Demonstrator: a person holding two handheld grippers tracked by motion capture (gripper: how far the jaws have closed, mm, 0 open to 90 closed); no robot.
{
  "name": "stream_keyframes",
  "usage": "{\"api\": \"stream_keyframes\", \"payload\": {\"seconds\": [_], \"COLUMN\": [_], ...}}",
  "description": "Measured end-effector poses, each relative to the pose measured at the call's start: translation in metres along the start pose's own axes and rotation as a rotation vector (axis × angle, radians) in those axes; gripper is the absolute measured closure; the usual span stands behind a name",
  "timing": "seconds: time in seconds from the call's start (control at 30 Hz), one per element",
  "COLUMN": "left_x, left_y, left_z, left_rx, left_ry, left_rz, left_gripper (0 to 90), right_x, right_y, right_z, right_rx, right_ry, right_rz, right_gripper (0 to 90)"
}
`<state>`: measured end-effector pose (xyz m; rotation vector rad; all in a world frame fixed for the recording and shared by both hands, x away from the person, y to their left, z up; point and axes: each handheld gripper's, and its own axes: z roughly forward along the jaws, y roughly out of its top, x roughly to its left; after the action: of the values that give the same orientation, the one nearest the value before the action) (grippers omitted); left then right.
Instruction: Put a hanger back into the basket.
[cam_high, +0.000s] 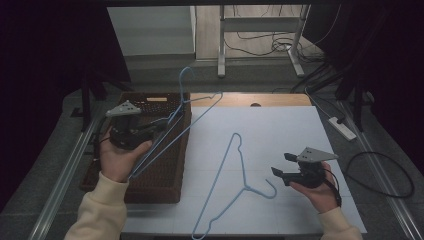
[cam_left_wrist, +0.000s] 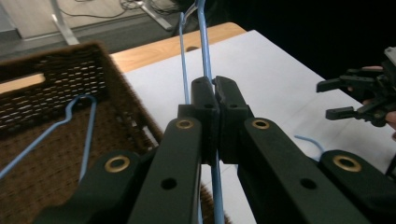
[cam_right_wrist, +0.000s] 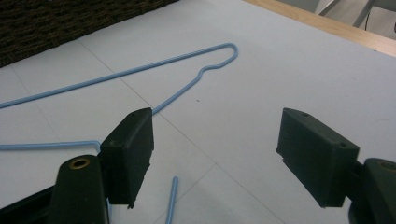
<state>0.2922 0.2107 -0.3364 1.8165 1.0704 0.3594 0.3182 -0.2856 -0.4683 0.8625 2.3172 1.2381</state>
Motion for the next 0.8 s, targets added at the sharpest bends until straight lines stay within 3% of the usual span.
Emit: {"api": "stream_keyframes", "payload": {"seconds": [0.53, 0.8], "left_x": [0.045, 0.058], "left_y": [-0.022, -0.033], "left_z": [-0.042, -0.045], "left_rx": [-0.048, -0.036], "left_ry": [0.074, 0.078], "left_rz": [-0.082, -0.099], "left_gripper": [88.1, 88.1], "right_x": [0.001, 0.001], "right_y": [0.000, 0.000], "right_z": [0.001, 0.002], "right_rx": [0.005, 0.013], "right_ry": [-0.002, -0.003], "right_rz": [-0.002, -0.002], "right_gripper": [27.9, 27.9]}}
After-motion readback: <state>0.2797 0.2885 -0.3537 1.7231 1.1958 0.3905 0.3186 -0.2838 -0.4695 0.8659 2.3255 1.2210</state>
